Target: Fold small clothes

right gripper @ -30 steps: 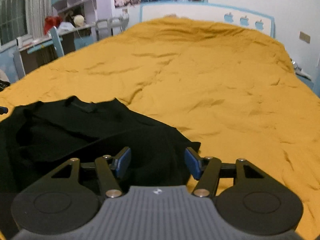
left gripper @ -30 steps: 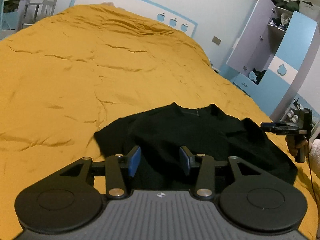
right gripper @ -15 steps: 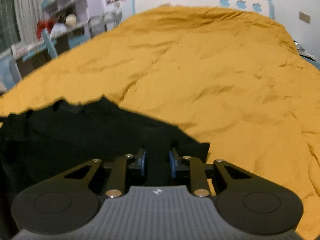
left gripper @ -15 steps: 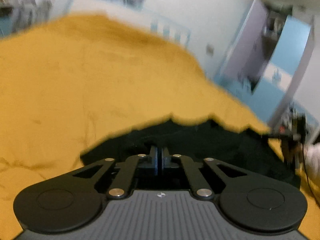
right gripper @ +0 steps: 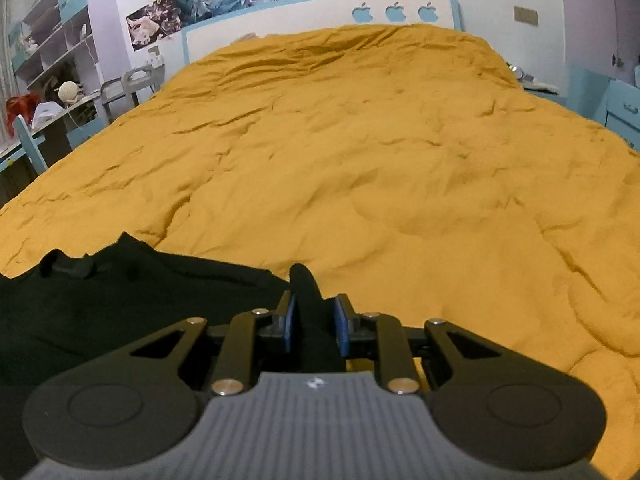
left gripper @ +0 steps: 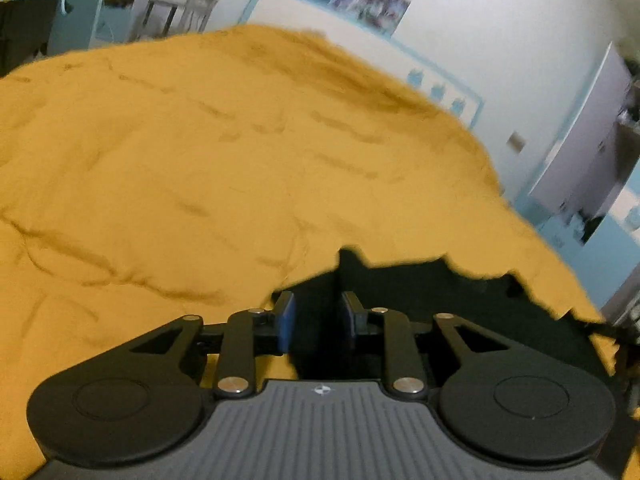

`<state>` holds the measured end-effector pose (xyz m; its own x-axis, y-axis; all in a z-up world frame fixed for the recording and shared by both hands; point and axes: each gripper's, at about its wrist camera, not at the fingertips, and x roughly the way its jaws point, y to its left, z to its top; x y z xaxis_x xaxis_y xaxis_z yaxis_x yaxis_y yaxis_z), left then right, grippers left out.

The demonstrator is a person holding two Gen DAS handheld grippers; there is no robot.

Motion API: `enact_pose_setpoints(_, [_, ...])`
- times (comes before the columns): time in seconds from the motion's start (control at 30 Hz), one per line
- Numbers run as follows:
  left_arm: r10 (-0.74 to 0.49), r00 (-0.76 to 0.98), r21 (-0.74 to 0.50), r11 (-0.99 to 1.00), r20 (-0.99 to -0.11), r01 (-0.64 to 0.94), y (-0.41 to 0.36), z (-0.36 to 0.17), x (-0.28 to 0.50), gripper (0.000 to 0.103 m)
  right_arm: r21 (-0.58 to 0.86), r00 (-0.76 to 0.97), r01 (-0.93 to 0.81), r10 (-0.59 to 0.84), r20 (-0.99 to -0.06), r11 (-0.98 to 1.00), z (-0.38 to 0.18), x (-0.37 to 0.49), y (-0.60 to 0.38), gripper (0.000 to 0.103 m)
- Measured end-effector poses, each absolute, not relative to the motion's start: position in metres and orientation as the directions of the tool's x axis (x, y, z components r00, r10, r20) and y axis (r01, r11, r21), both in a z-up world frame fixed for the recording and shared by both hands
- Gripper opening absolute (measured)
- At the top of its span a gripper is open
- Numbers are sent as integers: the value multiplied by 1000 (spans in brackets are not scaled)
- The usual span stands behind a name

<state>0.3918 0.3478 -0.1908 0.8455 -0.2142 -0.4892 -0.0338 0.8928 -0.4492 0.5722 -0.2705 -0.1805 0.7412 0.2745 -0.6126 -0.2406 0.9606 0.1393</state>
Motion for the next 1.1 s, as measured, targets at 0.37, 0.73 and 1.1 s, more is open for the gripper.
enact_pose_setpoints(0.37, [-299,748,-460,888,-592,-9,330,-204,443,57,121,737,-236,259,-624,964,-181,573,-269,9])
enact_pose_setpoints(0.73, [-200,781,-409,909,-591,-77,328,-205,425,13,126,748,-223,253,-614,967,-186,581,-260,6])
enact_pose_setpoints(1.1, [-216,731,-413,905,-647,-98,325,-190,412,17,237,735,-191,299,-608,953,-154,550,-286,39])
